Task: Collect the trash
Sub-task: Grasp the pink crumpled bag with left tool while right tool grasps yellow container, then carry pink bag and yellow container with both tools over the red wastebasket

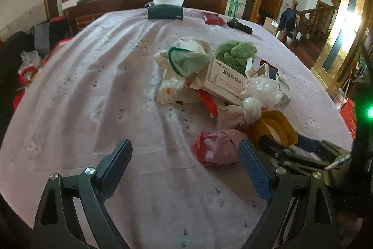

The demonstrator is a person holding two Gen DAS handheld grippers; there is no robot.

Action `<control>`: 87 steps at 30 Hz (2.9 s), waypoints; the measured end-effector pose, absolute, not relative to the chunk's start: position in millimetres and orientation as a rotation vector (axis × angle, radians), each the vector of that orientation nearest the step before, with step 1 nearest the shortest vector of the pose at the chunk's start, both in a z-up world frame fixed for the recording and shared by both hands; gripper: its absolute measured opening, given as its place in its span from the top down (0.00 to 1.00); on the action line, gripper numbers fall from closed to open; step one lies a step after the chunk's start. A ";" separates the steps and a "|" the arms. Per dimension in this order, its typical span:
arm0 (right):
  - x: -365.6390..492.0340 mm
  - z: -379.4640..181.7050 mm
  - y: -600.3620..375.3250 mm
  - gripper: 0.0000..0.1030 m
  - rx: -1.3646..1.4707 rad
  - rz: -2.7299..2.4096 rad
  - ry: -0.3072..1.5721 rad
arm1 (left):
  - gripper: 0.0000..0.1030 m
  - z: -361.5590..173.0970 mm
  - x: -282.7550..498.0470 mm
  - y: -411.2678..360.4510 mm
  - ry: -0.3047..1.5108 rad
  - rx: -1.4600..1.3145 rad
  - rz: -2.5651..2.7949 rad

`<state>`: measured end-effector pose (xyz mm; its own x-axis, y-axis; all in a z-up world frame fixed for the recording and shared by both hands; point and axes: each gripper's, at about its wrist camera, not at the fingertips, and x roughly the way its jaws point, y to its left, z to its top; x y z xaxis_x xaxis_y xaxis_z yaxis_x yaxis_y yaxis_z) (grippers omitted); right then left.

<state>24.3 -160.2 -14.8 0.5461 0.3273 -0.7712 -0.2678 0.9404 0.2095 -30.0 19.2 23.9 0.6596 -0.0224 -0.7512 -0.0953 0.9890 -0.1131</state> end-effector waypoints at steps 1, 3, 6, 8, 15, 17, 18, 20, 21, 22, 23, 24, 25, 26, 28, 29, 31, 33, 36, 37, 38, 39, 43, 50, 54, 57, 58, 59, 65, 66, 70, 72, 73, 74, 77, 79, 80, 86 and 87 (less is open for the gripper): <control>25.7 -18.0 -161.1 0.33 0.070 0.357 0.941 | 0.11 23.0 -27.6 18.1 0.854 -0.150 0.035; 23.7 -18.3 -166.7 0.33 0.087 0.369 0.937 | 0.11 20.2 -23.1 13.9 0.863 -0.148 0.022; 17.7 -14.6 -184.9 0.34 0.135 0.364 0.920 | 0.12 17.0 -16.5 2.5 0.881 -0.144 -0.019; 9.7 -6.4 -200.0 0.34 0.167 0.362 0.882 | 0.15 14.8 -13.5 -8.8 0.884 -0.118 -0.038; -19.1 25.5 -230.5 0.34 0.189 0.336 0.760 | 0.51 1.1 1.7 -32.5 0.948 -0.053 -0.033; -24.5 30.9 -237.5 0.34 0.201 0.330 0.738 | 0.59 2.2 -0.3 -37.3 0.935 -0.031 -0.031; -26.6 33.3 -240.7 0.34 0.209 0.330 0.730 | 0.65 2.6 -2.8 -40.6 0.930 -0.020 -0.036; -30.4 36.8 -245.4 0.33 0.220 0.326 0.715 | 0.71 4.7 -8.3 -46.9 0.916 -0.005 -0.043; -31.9 38.6 -246.8 0.33 0.224 0.325 0.711 | 0.73 7.8 -13.5 -49.4 0.906 -0.007 -0.048; -34.4 40.6 -248.9 0.33 0.226 0.324 0.706 | 0.74 11.1 -19.7 -50.8 0.896 -0.015 -0.058; -37.9 43.2 -251.6 0.33 0.231 0.317 0.696 | 0.75 16.4 -26.3 -52.6 0.882 -0.023 -0.066; -41.0 45.2 -254.1 0.33 0.235 0.313 0.689 | 0.76 22.6 -32.6 -54.1 0.868 -0.031 -0.068; -45.7 49.4 -257.6 0.33 0.241 0.309 0.677 | 0.76 30.9 -39.6 -56.4 0.848 -0.038 -0.071; -49.4 52.5 -260.8 0.33 0.246 0.304 0.667 | 0.76 41.7 -47.6 -60.1 0.819 -0.039 -0.078; -59.8 63.4 -269.1 0.33 0.262 0.291 0.637 | 0.76 63.0 -61.7 -68.6 0.765 -0.033 -0.100; -65.2 68.3 -272.6 0.33 0.265 0.286 0.624 | 0.76 75.0 -69.0 -73.6 0.740 -0.033 -0.115; -78.4 80.1 -279.4 0.33 0.271 0.271 0.592 | 0.76 96.8 -79.9 -83.0 0.687 -0.034 -0.135; -93.3 93.1 -286.6 0.33 0.276 0.255 0.552 | 0.76 119.1 -92.4 -93.4 0.630 -0.031 -0.153; -116.3 114.4 -297.5 0.33 0.275 0.217 0.490 | 0.76 144.2 -104.0 -105.0 0.565 -0.030 -0.191; -124.5 121.5 -300.7 0.33 0.274 0.203 0.468 | 0.76 152.0 -109.9 -110.1 0.543 -0.025 -0.203; -132.6 128.6 -303.7 0.33 0.270 0.186 0.446 | 0.76 156.1 -112.6 -114.4 0.531 -0.022 -0.213; -138.2 133.6 -306.1 0.33 0.268 0.172 0.430 | 0.76 160.5 -116.4 -118.9 0.521 -0.019 -0.224; -162.0 154.2 -318.9 0.33 0.278 0.117 0.382 | 0.75 173.6 -124.2 -135.2 0.508 -0.004 -0.267; -184.8 172.2 -333.9 0.33 0.282 0.056 0.341 | 0.75 186.6 -126.0 -158.8 0.482 0.010 -0.327; -186.3 172.8 -351.2 0.33 0.295 0.021 0.339 | 0.75 186.9 -115.9 -177.6 0.488 0.022 -0.356; -181.7 172.9 -365.3 0.33 0.302 -0.011 0.347 | 0.75 186.6 -107.3 -192.8 0.498 0.029 -0.386; -181.5 172.6 -371.9 0.33 0.306 -0.018 0.347 | 0.75 186.6 -104.9 -199.5 0.496 0.035 -0.392; -181.7 172.3 -376.7 0.33 0.307 -0.032 0.342 | 0.75 186.0 -100.9 -207.0 0.497 0.045 -0.402; -176.3 171.0 -409.1 0.33 0.318 -0.114 0.336 | 0.75 180.3 -75.9 -247.9 0.510 0.072 -0.463; -173.3 171.1 -414.2 0.33 0.322 -0.124 0.336 | 0.75 178.5 -71.7 -255.3 0.514 0.075 -0.474; -161.3 166.8 -442.9 0.33 0.338 -0.174 0.345 | 0.75 170.7 -56.0 -283.7 0.538 0.092 -0.511; -158.0 163.5 -454.4 0.33 0.342 -0.195 0.347 | 0.75 168.4 -49.2 -301.2 0.557 0.095 -0.536; -155.9 161.5 -461.7 0.33 0.345 -0.210 0.353 | 0.75 167.7 -44.5 -309.3 0.566 0.096 -0.547; -154.2 159.9 -468.1 0.33 0.349 -0.223 0.356 | 0.75 167.9 -39.6 -318.7 0.571 0.095 -0.568; -148.3 154.1 -490.2 0.33 0.358 -0.255 0.370 | 0.75 168.6 -31.4 -343.1 0.556 0.109 -0.618; -143.1 150.5 -507.2 0.33 0.365 -0.274 0.371 | 0.75 165.7 -23.1 -361.1 0.563 0.126 -0.645; -139.5 148.2 -514.8 0.33 0.364 -0.285 0.375 | 0.75 163.5 -17.5 -370.1 0.570 0.127 -0.662; -112.5 130.0 -560.9 0.33 0.398 -0.286 0.415 | 0.75 147.2 19.3 -411.5 0.647 0.126 -0.745; -108.2 126.2 -566.6 0.33 0.404 -0.286 0.422 | 0.75 145.2 27.0 -416.3 0.660 0.128 -0.741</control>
<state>-108.2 -566.6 126.2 0.8747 -0.1841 -0.4484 0.3484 0.8819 0.3175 27.0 -416.3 145.2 0.5469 -0.5846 -0.5992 0.6626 0.7398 -0.1170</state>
